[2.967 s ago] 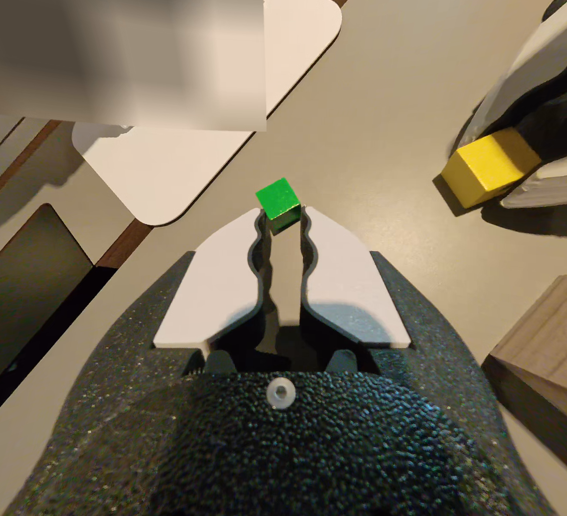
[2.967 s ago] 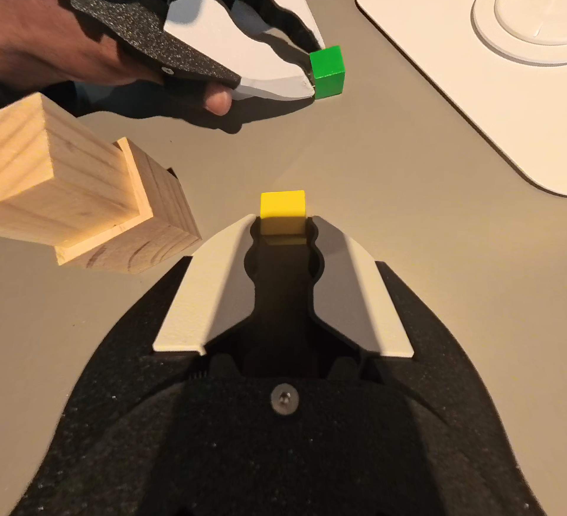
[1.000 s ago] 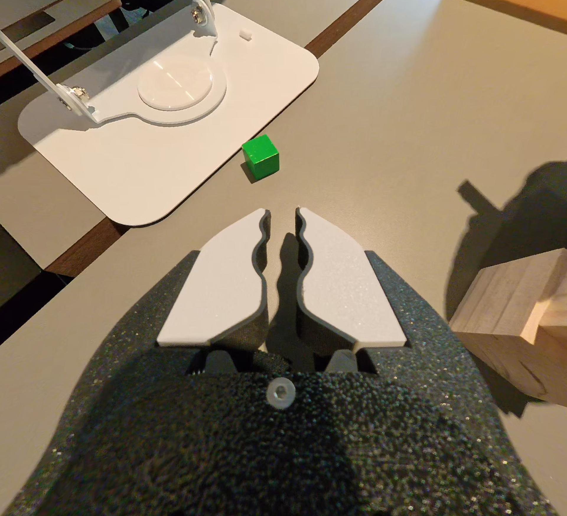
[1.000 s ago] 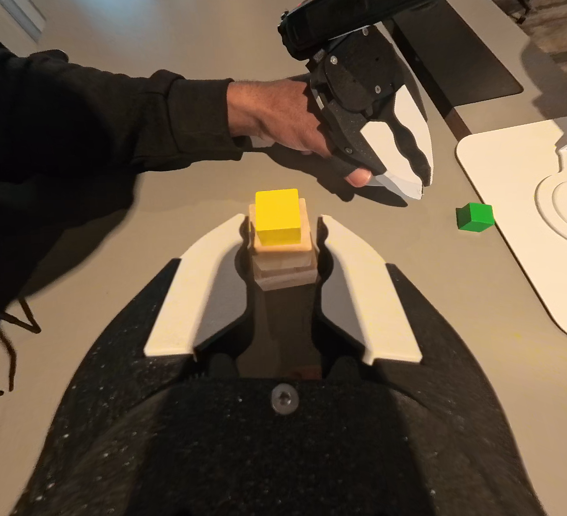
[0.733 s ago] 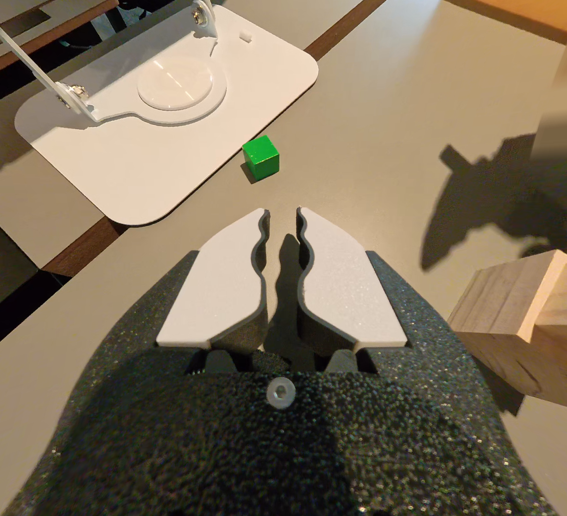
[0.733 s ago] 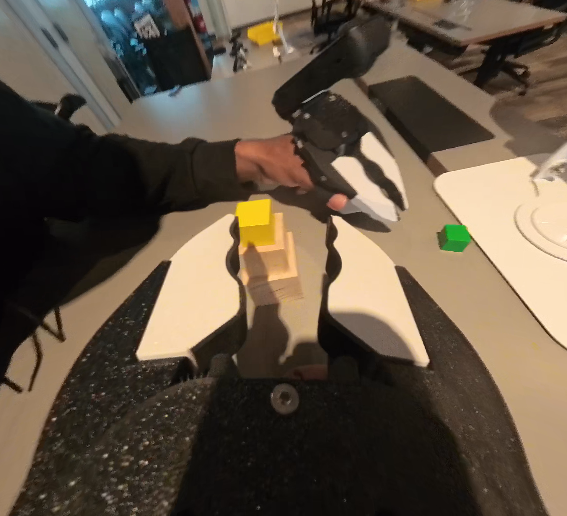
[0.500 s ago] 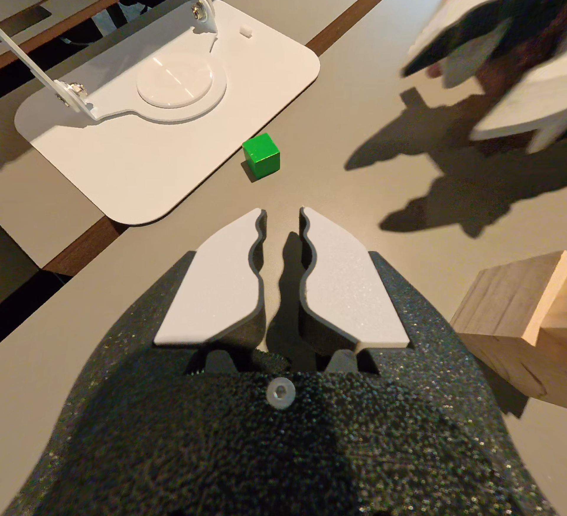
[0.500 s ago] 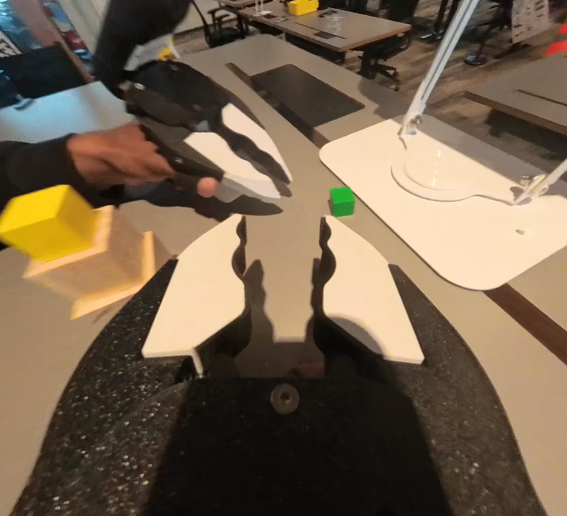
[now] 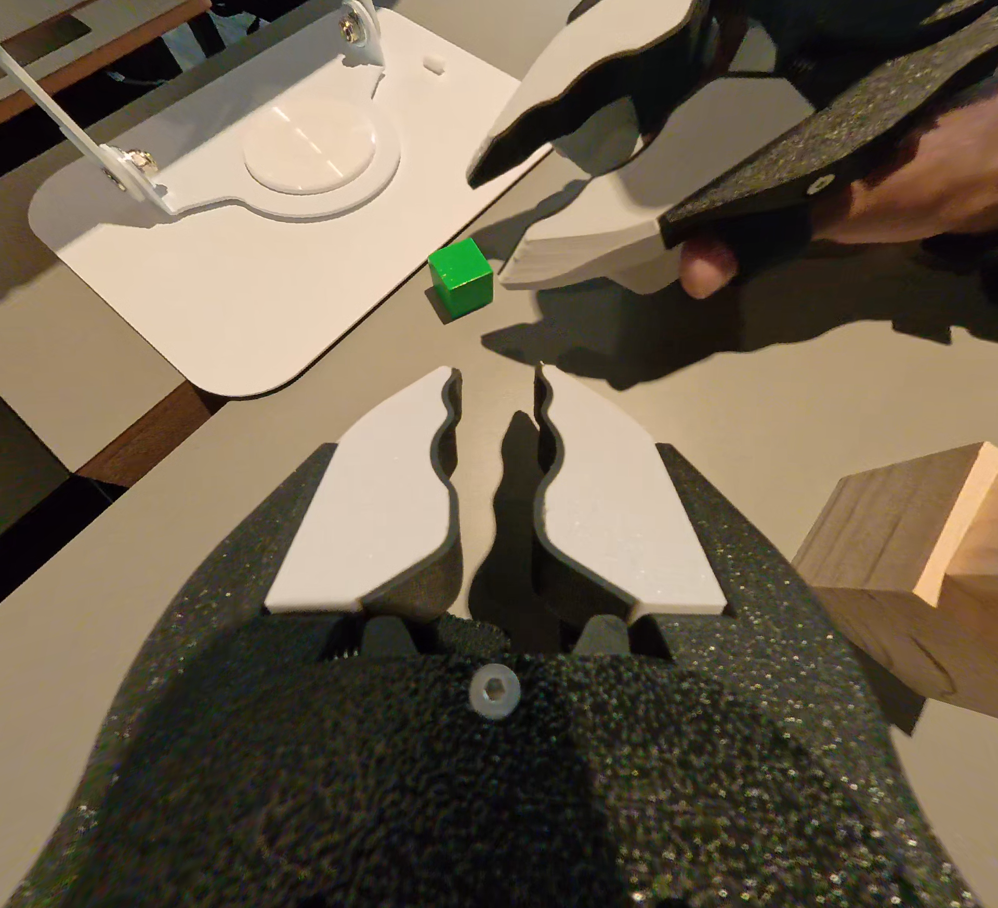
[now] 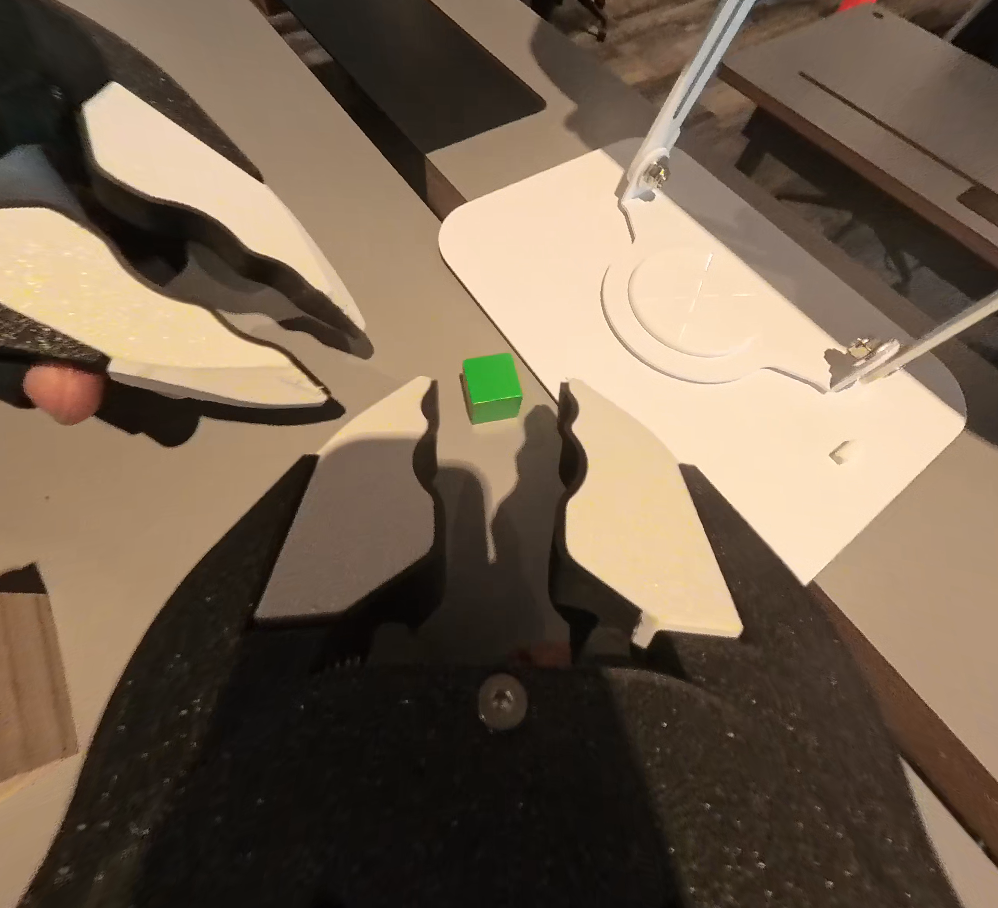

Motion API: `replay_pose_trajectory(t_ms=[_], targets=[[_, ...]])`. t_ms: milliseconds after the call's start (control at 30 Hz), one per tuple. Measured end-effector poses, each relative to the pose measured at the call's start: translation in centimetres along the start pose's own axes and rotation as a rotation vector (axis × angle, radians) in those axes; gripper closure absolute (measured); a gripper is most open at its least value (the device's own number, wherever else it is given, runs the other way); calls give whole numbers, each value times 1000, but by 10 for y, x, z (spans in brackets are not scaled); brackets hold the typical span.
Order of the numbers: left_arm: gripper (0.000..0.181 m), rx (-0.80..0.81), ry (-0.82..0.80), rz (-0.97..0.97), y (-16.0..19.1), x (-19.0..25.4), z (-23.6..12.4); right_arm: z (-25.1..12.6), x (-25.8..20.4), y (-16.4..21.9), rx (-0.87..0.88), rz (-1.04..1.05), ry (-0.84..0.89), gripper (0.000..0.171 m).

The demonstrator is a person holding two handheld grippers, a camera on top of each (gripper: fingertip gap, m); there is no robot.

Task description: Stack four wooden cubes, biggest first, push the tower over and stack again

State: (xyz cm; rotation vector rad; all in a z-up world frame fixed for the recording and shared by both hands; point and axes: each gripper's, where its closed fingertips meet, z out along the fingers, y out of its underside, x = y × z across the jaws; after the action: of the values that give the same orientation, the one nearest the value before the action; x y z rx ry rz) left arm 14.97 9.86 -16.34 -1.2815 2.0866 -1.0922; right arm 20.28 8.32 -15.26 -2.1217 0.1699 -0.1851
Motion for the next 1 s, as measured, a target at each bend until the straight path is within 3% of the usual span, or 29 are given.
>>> replay_pose_trajectory(t_ms=[200,367,467,667,767,867,1000], targets=[[156,-3,-6,5,0,0,0,17,-2,18,-183,-96,52,129],[156,-4,-11,7,0,-1,1,18,1,20,-198,-68,59,133],[156,-7,-15,13,1,0,1,18,1,20,-196,-76,61,148],[157,-3,-17,18,0,0,1,17,-3,20,-187,-64,25,150],[157,16,-15,33,-2,1,-1,11,-6,12,-117,-66,9,151],[156,83,-1,64,-9,6,-8,-8,-15,-6,71,-36,-102,150],[157,355,25,125,-34,15,-38,-58,-35,-30,373,41,-353,150]])
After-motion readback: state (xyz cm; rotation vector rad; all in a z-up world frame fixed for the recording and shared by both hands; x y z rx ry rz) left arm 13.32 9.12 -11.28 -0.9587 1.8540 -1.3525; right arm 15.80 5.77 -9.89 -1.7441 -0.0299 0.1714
